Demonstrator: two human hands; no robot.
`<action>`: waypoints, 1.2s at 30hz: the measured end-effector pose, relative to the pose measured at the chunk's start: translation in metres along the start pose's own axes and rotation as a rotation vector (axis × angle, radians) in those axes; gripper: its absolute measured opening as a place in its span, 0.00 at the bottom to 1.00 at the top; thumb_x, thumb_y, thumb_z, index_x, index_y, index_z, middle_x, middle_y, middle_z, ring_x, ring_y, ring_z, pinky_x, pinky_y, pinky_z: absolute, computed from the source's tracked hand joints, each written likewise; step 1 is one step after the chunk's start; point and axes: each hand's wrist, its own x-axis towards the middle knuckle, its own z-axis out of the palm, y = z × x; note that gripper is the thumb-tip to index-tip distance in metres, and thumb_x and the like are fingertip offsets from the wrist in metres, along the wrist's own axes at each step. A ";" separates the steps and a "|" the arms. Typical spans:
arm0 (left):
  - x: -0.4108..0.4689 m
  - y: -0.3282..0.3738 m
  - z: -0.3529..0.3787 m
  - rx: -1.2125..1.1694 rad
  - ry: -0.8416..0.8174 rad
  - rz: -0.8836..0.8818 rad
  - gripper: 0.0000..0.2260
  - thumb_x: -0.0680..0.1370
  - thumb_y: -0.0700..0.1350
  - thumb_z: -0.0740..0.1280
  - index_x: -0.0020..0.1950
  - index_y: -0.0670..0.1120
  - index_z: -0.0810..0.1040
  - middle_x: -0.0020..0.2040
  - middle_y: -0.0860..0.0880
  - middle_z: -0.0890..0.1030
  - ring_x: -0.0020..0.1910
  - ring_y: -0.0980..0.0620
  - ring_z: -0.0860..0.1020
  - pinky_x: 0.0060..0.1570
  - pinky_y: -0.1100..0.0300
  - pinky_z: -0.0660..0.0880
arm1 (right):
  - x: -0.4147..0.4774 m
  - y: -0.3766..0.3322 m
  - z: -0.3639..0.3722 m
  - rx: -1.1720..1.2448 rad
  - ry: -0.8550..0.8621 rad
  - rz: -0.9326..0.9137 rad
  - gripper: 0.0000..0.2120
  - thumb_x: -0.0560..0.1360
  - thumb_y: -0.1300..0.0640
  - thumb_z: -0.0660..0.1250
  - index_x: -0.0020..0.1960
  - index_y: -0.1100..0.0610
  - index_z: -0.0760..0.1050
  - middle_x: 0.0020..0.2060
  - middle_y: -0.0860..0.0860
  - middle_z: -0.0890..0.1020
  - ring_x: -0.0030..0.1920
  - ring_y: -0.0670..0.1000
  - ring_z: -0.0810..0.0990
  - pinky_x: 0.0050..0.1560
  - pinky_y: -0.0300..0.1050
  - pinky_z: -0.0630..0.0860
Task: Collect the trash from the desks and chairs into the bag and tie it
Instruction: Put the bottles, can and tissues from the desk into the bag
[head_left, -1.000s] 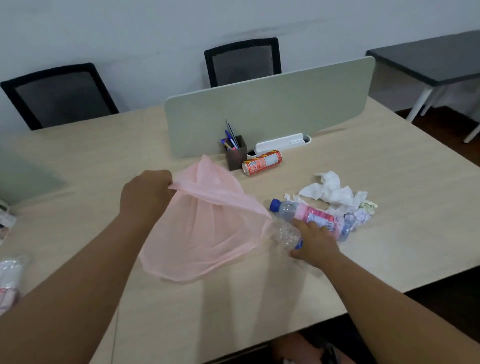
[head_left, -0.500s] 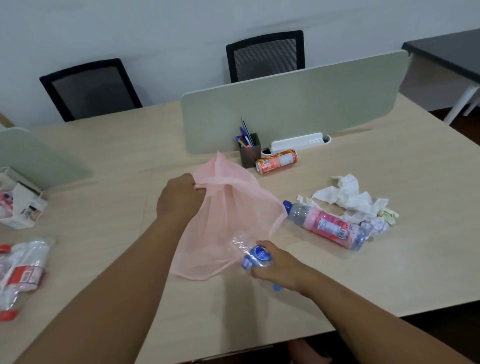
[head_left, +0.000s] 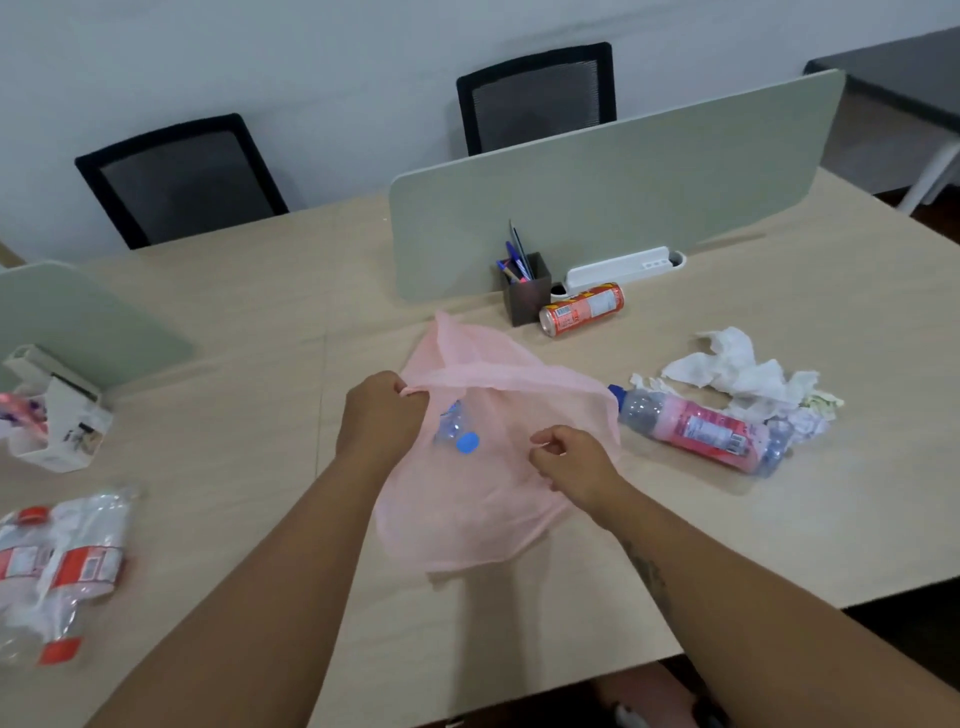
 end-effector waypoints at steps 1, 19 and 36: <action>0.001 0.000 0.003 0.001 -0.010 0.008 0.10 0.74 0.46 0.64 0.38 0.40 0.76 0.35 0.44 0.78 0.37 0.40 0.79 0.38 0.51 0.77 | -0.002 0.004 -0.012 -0.031 0.070 -0.027 0.04 0.72 0.56 0.68 0.43 0.57 0.79 0.38 0.52 0.81 0.40 0.52 0.79 0.49 0.53 0.80; -0.013 0.019 0.068 0.125 -0.007 0.076 0.11 0.74 0.46 0.66 0.35 0.42 0.73 0.33 0.48 0.74 0.32 0.48 0.71 0.30 0.60 0.65 | 0.006 0.103 -0.168 -0.971 0.409 0.069 0.27 0.68 0.54 0.72 0.65 0.58 0.70 0.55 0.60 0.74 0.53 0.65 0.73 0.45 0.56 0.74; 0.006 0.037 0.044 -0.028 -0.033 0.059 0.13 0.74 0.43 0.64 0.32 0.45 0.63 0.31 0.49 0.66 0.31 0.48 0.62 0.30 0.57 0.60 | -0.059 0.069 -0.066 -0.348 0.045 0.018 0.21 0.60 0.37 0.66 0.46 0.50 0.74 0.42 0.53 0.80 0.38 0.52 0.81 0.41 0.48 0.79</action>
